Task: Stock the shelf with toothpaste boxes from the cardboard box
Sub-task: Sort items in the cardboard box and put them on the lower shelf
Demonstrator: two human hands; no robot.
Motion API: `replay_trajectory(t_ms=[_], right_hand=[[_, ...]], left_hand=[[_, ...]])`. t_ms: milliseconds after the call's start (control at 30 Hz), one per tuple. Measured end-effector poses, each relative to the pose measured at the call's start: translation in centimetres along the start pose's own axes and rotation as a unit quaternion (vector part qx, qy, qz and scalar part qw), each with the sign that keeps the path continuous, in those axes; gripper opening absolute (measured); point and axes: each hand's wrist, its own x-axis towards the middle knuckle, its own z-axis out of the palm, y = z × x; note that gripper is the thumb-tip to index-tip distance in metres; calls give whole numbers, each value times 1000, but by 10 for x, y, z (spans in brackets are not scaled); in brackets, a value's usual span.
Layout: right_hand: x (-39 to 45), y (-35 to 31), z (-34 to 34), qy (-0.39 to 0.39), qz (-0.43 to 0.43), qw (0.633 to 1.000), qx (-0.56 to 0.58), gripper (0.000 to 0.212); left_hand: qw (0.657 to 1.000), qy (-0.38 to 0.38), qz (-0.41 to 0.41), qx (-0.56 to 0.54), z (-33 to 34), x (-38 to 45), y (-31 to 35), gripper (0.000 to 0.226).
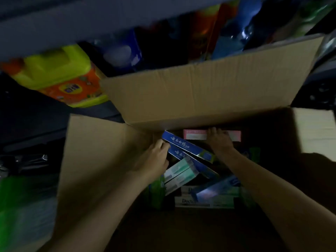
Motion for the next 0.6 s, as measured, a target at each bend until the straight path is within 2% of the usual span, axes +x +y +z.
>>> replay_trajectory(t_ms=[167, 267, 367, 433, 500, 600], right_hand=[[-15, -1, -18, -7, 1, 1000, -29, 42], [-65, 10, -61, 175, -85, 980, -46, 29], [-128, 28, -126, 350, -145, 924, -43, 16], [-171, 40, -179, 424, -136, 894, -52, 12], [-209, 57, -228, 431, -101, 896, -35, 19], [-264, 91, -304, 346, -90, 933, 52, 54]], left_hand=[[1000, -1, 18, -2, 4, 5, 7, 45], [997, -23, 74, 27, -34, -2, 22, 61], [988, -66, 107, 87, -101, -20, 43, 85], [986, -96, 123, 51, -155, -42, 64, 68], [988, -52, 131, 57, -213, -73, 86, 54], [967, 88, 153, 181, -303, -130, 116, 55]])
